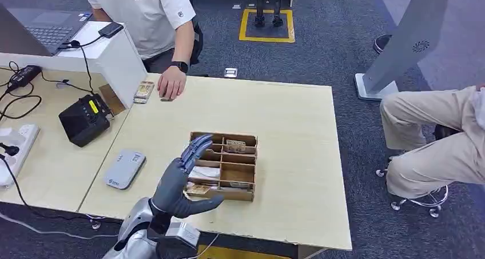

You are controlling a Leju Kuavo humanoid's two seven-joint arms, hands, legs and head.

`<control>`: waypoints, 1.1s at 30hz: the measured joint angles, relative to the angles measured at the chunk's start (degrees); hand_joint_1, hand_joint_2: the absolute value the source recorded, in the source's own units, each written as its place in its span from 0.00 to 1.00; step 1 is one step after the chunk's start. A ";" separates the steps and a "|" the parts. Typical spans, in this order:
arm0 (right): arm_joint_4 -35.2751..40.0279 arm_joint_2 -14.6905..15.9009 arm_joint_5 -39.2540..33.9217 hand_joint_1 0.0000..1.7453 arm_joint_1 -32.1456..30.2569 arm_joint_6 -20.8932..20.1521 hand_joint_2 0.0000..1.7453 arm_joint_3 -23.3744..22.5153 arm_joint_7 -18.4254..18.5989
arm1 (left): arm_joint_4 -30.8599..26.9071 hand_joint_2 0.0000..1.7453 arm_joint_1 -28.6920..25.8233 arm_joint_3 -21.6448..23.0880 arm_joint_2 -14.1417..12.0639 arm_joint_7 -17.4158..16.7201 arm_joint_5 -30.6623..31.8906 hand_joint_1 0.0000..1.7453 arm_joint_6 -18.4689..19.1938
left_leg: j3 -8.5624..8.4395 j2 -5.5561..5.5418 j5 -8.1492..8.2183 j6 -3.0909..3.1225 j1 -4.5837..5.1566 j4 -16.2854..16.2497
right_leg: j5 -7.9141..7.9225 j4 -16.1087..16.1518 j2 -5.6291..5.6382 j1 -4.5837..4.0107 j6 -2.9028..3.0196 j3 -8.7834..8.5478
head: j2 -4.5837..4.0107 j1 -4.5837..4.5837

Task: Pass the card to the sensor for recognition and then transmit it.

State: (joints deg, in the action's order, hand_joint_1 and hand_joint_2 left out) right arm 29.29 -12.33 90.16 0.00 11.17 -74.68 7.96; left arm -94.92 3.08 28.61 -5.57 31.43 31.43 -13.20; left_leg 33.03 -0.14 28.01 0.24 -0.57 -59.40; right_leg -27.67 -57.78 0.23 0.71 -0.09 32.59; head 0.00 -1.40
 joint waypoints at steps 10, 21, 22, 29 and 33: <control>-2.67 1.68 0.00 0.00 0.17 1.38 1.00 0.94 0.09 | 2.69 1.00 5.18 8.22 -2.03 -4.90 7.94 0.00 -0.13 | 0.00 0.00 0.00 0.00 0.00 0.00 | 0.00 0.00 0.00 0.00 0.00 0.00 | 0.00 0.02; -4.44 2.45 -0.02 0.00 0.34 1.92 1.00 1.38 0.79 | 9.87 1.00 10.98 14.24 -3.10 -16.97 22.30 0.00 -6.27 | 0.00 0.00 -0.01 0.00 0.00 0.00 | 0.00 0.00 0.00 0.00 0.01 0.01 | 0.00 0.02; -4.48 2.45 -0.02 0.00 0.34 1.92 1.00 1.38 0.79 | 10.56 1.00 11.47 14.51 -3.19 -18.13 23.41 0.00 -6.88 | 0.00 0.00 -0.01 0.00 0.00 0.00 | 0.00 0.00 0.00 0.00 0.01 0.01 | 0.00 0.04; -4.63 2.43 -0.02 0.00 0.32 1.90 1.00 1.38 0.98 | 14.03 1.00 13.38 15.54 -3.61 -24.61 30.89 0.00 -8.46 | 0.00 0.01 0.00 0.00 0.00 0.00 | 0.00 0.00 0.01 0.00 0.01 0.01 | 0.00 0.02; -4.63 2.43 -0.02 0.00 0.30 1.84 1.00 1.33 1.12 | 15.52 1.00 13.92 15.62 -3.87 -26.97 34.05 0.00 -8.48 | 0.00 0.01 0.00 0.00 0.00 0.00 | 0.00 0.00 0.01 0.00 0.01 0.02 | 0.00 0.02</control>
State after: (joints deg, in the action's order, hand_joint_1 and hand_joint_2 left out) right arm 24.65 -9.90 90.14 0.30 13.00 -73.35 9.07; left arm -79.41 17.00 44.24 -9.44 4.46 65.48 -21.68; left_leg 33.03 -0.13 28.01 0.23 -0.57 -59.40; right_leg -27.66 -57.79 0.24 0.71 -0.08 32.60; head 0.00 -1.38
